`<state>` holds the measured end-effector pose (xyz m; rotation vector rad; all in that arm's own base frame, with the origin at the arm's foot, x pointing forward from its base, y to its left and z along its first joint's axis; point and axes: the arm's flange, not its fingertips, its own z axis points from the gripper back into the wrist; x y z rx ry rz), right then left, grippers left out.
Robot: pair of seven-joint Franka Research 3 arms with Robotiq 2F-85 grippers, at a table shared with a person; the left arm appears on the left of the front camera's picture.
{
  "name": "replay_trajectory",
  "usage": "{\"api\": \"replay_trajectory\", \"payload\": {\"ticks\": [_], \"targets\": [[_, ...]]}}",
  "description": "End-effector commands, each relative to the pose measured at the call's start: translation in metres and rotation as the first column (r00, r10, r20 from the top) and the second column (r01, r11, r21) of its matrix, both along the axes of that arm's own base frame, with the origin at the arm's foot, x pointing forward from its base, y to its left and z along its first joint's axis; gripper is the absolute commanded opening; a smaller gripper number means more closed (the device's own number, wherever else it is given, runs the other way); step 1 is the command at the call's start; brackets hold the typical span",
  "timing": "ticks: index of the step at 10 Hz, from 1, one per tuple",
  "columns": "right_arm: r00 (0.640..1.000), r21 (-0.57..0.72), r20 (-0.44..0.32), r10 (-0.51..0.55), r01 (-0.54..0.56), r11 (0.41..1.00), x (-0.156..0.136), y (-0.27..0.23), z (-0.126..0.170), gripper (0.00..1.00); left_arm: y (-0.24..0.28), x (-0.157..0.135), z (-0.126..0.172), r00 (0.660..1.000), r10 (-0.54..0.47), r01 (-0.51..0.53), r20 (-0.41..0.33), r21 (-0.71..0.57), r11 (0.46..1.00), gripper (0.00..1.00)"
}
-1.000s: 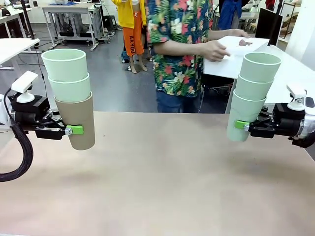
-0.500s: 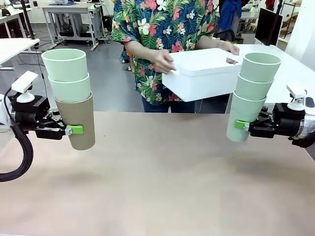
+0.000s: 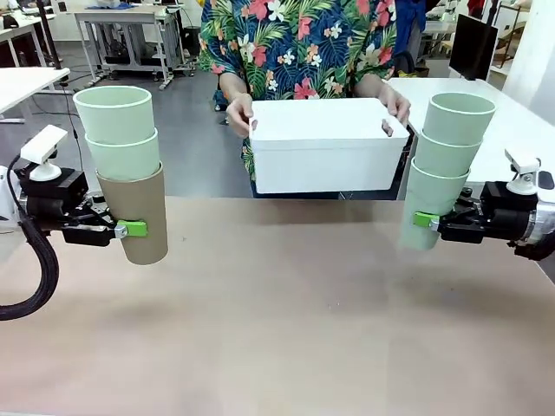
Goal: Stack the cups and store them in the basket.
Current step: Place the stack of Reusable plastic cups into the Pantry Basket.
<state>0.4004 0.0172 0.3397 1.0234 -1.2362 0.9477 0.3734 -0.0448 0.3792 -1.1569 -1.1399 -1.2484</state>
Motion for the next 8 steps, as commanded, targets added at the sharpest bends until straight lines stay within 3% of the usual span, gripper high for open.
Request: {"api": "replay_trajectory", "payload": {"ticks": [1, 8], "targets": [[1.0, 0.009, 0.02, 0.004, -0.004, 1.0, -0.0002, 0.0003, 0.0026, 0.84, -0.0011, -0.0002, 0.0029, 1.0, -0.002, 0.002, 0.003, -0.009, 1.0, 0.85], [1.0, 0.009, 0.02, 0.004, -0.004, 1.0, -0.0002, 0.0003, 0.0026, 0.84, -0.0011, -0.0002, 0.0029, 1.0, -0.002, 0.002, 0.003, -0.009, 1.0, 0.85]]}}
